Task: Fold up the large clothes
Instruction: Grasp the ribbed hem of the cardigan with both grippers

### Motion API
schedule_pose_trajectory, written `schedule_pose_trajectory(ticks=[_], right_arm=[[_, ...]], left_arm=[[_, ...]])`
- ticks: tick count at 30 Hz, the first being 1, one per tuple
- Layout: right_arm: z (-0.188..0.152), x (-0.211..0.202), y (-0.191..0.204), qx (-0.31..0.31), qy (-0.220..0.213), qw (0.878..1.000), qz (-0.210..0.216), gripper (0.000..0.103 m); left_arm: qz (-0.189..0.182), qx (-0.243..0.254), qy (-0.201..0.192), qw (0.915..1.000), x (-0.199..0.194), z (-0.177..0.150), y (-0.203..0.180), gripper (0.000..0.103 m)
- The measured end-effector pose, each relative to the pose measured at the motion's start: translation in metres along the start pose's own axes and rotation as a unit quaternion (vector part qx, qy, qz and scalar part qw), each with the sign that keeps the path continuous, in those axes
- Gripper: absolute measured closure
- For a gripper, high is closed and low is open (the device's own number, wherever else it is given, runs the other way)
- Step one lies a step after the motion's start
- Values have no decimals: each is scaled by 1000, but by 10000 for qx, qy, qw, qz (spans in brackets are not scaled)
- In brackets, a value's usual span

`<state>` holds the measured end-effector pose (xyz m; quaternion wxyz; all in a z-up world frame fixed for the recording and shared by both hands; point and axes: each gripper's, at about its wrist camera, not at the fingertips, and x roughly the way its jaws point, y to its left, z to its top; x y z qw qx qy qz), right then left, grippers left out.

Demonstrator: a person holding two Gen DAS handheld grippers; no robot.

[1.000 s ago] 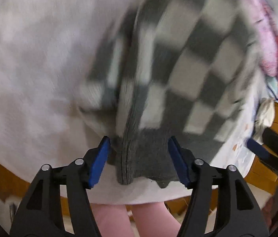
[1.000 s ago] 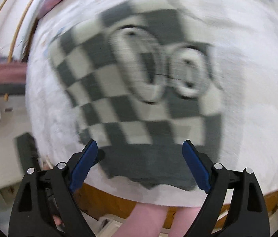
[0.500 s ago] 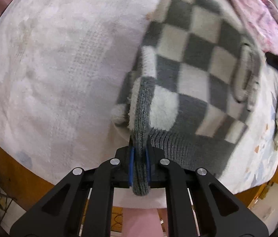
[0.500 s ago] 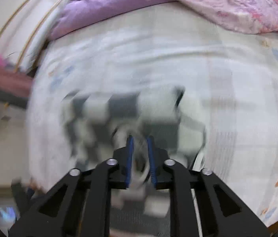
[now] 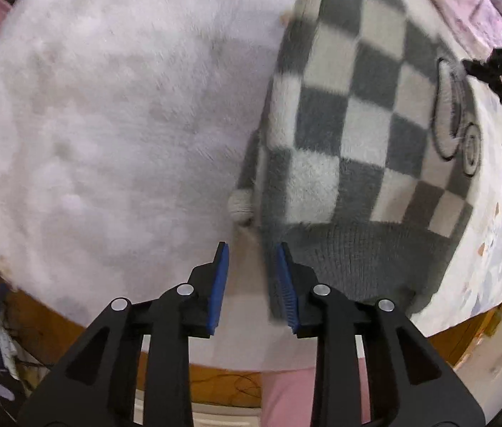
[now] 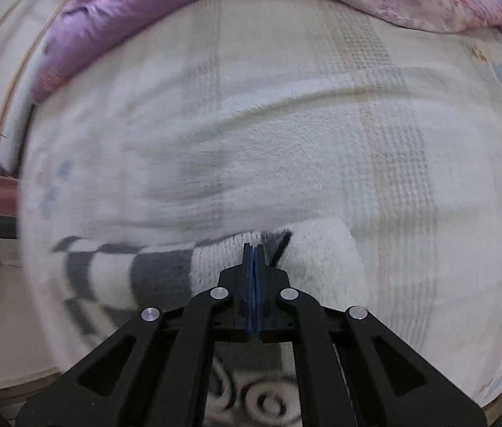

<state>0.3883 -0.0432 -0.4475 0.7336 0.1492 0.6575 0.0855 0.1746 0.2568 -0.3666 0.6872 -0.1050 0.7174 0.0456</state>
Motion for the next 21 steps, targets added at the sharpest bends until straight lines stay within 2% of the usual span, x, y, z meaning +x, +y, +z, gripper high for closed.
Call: schedule_pose_trajectory(ticks=[1, 2, 5, 7, 9, 10, 11, 12, 14, 15, 17, 19, 21], right_arm=[[-2, -7, -2, 10, 2, 10000, -3, 97], [-7, -18, -7, 12, -32, 10000, -17, 97], [-13, -31, -12, -70, 9, 10000, 26, 97], [-15, -25, -14, -198, 159, 9997, 72, 97], [-13, -13, -3, -408, 274, 9985, -238, 97], [-13, 3, -3, -456, 452, 9964, -552, 97], [-12, 14, -7, -353, 549, 9959, -633, 100], [-12, 25, -12, -215, 507, 9960, -704, 102], [-12, 33, -19, -75, 424, 9963, -748, 103], [-10, 36, -21, -2, 423, 9966, -713, 103], [-8, 33, -22, 114, 541, 9962, -669, 103], [-14, 20, -22, 71, 718, 9960, -520, 103], [-31, 5, -26, 146, 866, 9957, -284, 100]], left_arm=[[84, 12, -141, 9999, -11, 2, -2, 85], [19, -9, -320, 9995, -26, 7, -6, 88], [-267, 67, -824, 9962, -51, 42, -23, 89], [-338, 257, -1169, 9922, -50, 84, -40, 94], [-379, 318, -1471, 9879, -34, 135, -62, 97], [-413, 309, -1480, 9876, -22, 155, -63, 99], [-381, 298, -1338, 9898, -2, 178, -68, 100], [-186, 303, -1031, 9940, 29, 201, -76, 103], [-27, 373, -726, 9967, 74, 219, -82, 103], [131, 495, -792, 9955, 84, 223, -86, 103], [375, 757, -732, 9937, 82, 227, -94, 103], [267, 701, -764, 9943, 67, 220, -89, 103], [162, 631, -865, 9941, 45, 199, -80, 103]])
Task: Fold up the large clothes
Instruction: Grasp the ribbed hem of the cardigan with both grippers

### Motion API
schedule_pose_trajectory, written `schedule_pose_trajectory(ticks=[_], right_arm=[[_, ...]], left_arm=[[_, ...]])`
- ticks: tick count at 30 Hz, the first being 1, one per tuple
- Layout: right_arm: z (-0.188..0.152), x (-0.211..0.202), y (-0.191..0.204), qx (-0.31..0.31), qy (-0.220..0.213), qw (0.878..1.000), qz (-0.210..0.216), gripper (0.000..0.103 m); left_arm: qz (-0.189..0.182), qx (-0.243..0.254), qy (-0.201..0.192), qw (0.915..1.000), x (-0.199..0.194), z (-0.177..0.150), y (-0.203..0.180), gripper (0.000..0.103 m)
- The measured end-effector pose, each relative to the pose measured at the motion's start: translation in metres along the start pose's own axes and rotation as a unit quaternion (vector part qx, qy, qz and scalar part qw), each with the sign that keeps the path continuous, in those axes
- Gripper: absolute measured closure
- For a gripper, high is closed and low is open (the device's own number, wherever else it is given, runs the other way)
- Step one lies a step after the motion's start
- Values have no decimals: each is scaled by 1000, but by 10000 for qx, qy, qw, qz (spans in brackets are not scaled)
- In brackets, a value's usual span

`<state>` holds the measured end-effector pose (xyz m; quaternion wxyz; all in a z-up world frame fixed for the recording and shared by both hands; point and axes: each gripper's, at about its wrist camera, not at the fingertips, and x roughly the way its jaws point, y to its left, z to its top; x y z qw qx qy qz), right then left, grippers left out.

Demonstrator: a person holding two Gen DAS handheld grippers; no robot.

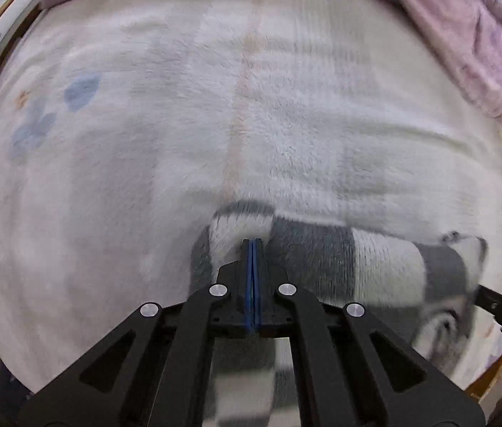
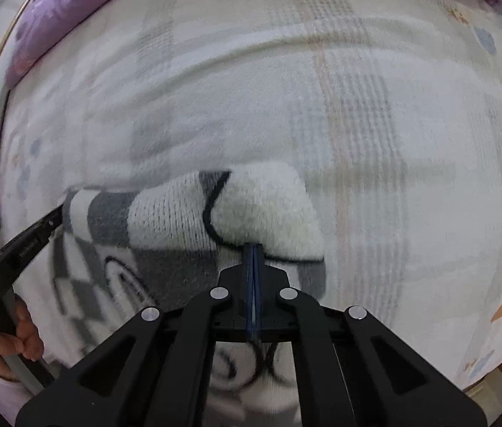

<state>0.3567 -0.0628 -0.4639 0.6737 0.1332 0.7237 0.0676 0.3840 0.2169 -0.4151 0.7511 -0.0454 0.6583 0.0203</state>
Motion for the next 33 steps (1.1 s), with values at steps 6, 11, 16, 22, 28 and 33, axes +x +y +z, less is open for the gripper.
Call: schedule_pose_trajectory(ticks=[6, 11, 16, 22, 28, 33], right_arm=[[-91, 28, -12, -137, 798, 9966, 136, 100], [-156, 71, -38, 901, 1289, 9870, 335, 103], [-195, 88, -22, -77, 754, 9970, -168, 98], [-183, 62, -17, -47, 1111, 9938, -48, 70], [-178, 13, -23, -328, 485, 9982, -132, 12], [-160, 8, -36, -473, 417, 9980, 35, 10]], left_arm=[[-575, -435, 724, 9948, -14, -106, 18, 102], [-704, -821, 1133, 9877, 8, -183, 25, 102], [-499, -397, 1147, 9914, 26, -222, 15, 102], [-458, -316, 1027, 9932, 10, -211, 11, 101], [-235, -137, 796, 9965, -17, -207, 5, 49], [-170, -118, 614, 9979, -31, -186, 11, 36]])
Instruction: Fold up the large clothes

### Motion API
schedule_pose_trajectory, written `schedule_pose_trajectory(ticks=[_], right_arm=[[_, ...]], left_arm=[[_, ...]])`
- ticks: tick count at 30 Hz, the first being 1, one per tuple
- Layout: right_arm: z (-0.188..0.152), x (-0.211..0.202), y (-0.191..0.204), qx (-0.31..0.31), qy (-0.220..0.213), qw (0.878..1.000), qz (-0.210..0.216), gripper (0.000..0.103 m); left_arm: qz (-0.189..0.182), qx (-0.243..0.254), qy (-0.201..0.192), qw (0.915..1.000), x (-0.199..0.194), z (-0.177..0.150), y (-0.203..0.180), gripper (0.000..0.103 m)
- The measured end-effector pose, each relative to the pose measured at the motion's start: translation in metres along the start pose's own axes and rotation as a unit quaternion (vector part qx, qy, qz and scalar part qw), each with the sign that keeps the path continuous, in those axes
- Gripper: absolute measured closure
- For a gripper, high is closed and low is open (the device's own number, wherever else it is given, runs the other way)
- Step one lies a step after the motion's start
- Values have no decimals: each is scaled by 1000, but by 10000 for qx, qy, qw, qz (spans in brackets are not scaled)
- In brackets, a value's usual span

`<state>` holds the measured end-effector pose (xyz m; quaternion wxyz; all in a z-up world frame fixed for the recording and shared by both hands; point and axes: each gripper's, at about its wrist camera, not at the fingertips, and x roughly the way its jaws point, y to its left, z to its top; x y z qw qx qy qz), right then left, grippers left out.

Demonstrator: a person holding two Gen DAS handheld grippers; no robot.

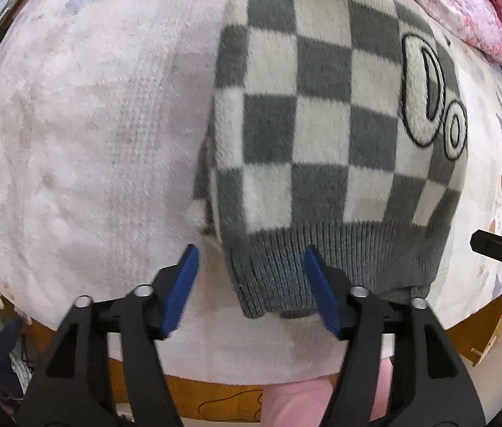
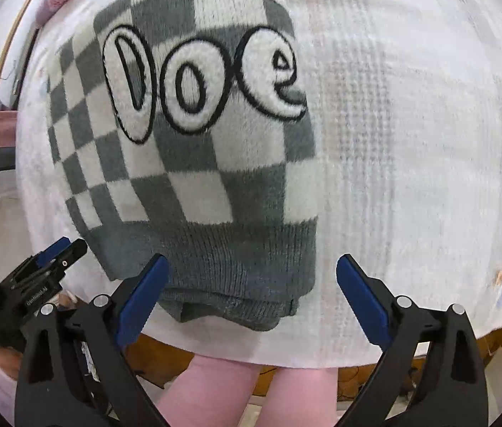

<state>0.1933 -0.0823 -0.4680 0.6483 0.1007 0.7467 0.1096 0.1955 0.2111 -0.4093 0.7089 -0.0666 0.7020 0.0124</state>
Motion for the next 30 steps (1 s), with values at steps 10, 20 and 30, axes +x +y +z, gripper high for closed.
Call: schedule_pose_trajectory(ticks=[10, 20, 30], right_arm=[[65, -14, -29, -357, -236, 9990, 98, 9], [121, 33, -49, -558, -95, 9891, 1357, 8], [145, 71, -88, -609, 293, 9433, 3251, 6]], left_arm=[[5, 58, -182, 9998, 9, 50, 19, 27], [-1180, 270, -383, 9919, 58, 129, 36, 18], [-3634, -357, 269, 9306, 134, 136, 68, 5]])
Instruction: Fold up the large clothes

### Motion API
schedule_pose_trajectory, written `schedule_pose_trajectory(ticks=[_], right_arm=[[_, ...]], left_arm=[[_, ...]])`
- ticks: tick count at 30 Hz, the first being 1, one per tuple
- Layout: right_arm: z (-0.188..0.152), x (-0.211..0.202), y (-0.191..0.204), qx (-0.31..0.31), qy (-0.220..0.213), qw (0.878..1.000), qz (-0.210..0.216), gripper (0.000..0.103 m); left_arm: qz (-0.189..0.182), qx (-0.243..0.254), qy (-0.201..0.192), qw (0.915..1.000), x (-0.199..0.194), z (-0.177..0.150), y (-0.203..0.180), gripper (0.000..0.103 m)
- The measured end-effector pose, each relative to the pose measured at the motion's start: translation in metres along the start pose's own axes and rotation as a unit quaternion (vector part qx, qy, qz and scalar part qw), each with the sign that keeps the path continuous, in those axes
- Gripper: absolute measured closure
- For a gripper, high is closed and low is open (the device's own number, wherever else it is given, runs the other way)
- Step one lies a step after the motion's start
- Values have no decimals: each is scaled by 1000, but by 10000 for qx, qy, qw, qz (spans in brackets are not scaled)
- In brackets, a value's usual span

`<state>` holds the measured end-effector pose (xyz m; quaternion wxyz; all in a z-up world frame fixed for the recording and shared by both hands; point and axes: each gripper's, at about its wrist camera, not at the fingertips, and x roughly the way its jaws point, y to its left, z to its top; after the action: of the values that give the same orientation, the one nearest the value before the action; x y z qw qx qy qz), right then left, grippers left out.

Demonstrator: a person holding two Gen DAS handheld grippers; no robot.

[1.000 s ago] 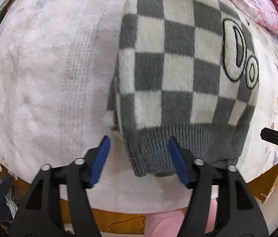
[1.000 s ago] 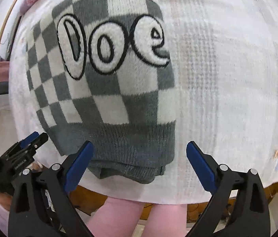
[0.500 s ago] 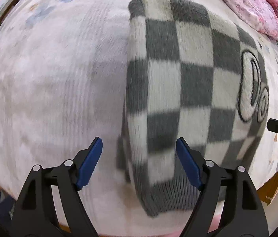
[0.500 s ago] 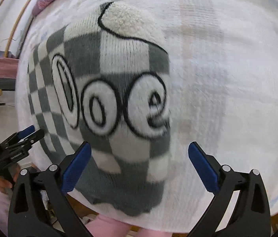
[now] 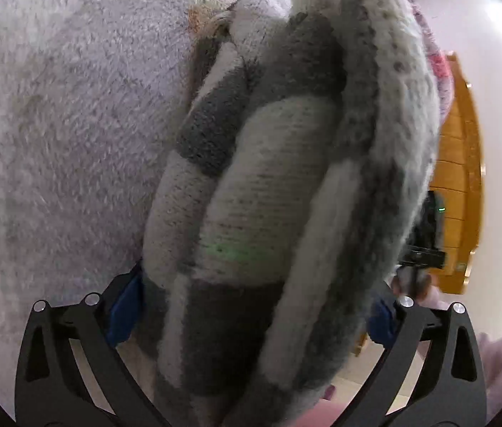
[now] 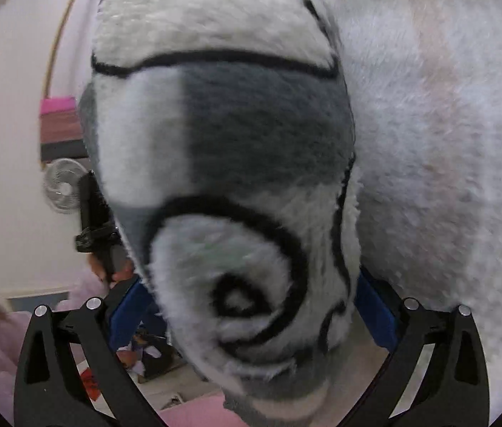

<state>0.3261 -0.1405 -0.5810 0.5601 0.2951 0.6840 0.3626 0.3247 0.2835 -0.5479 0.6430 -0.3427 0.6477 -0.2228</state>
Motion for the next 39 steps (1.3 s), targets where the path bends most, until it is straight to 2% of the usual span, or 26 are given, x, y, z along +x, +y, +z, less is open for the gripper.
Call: schedule_pose_trajectory(ticks=[2, 4, 5, 7, 9, 10, 11, 12, 13, 16, 18, 20, 23, 27, 30, 33, 38, 39], right_arm=[[-5, 12, 4, 106, 105, 9999, 35, 6], [-13, 27, 11, 70, 210, 9996, -162, 6], [-17, 26, 13, -9, -2, 9997, -254, 6], [-23, 23, 10, 142, -440, 9986, -250, 6], [-19, 22, 14, 301, -512, 9971, -473, 6], [-16, 19, 17, 429, -521, 9962, -555, 7], [-16, 17, 22, 485, -566, 9952, -629, 9], [-16, 12, 29, 477, -615, 9943, -731, 16], [-19, 5, 37, 426, -672, 9933, -835, 23], [-22, -12, 56, 346, -719, 9919, -988, 38], [-22, -21, 71, 354, -825, 9893, -1148, 39], [-22, -34, 93, 177, -866, 9875, -1304, 40], [-29, -57, 120, 168, -1080, 9852, -1323, 41], [-52, -71, 160, 14, -1090, 9839, -1415, 42], [-65, -98, 189, -93, -1155, 9811, -1551, 42], [-83, -119, 211, -148, -1379, 9761, -1675, 42], [-129, -163, 237, -94, -1869, 9659, -1788, 42], [-148, -184, 228, -59, -1964, 9637, -1807, 42]], left_arm=[[-377, -83, 192, 9991, 2, 0, 5, 5], [-775, -349, 486, 9952, 11, -2, 13, 5], [-905, -406, 583, 9934, 14, -2, 15, 5], [-907, -449, 628, 9929, 16, 3, 17, 5], [-623, -714, 590, 9938, 21, 11, 15, 6], [-430, -734, 554, 9948, 23, 19, 10, 10], [-136, -671, 459, 9966, 21, 21, 3, 15], [144, -598, 290, 9977, 15, 22, -6, 26], [239, -587, 199, 9978, 11, 20, -12, 36], [822, -317, 82, 9961, -4, 20, -43, 45], [1212, -19, 1, 9926, -12, 21, -69, 49], [1414, 155, -29, 9898, -19, 22, -91, 52], [1526, 294, -128, 9878, -35, 18, -126, 53], [1731, 595, -307, 9826, -59, 10, -180, 53], [1772, 779, -341, 9805, -71, -17, -210, 53], [1642, 853, -385, 9820, -79, -42, -235, 53], [1524, 1242, -444, 9795, -90, -80, -290, 53], [1505, 1310, -437, 9789, -92, -90, -302, 53]])
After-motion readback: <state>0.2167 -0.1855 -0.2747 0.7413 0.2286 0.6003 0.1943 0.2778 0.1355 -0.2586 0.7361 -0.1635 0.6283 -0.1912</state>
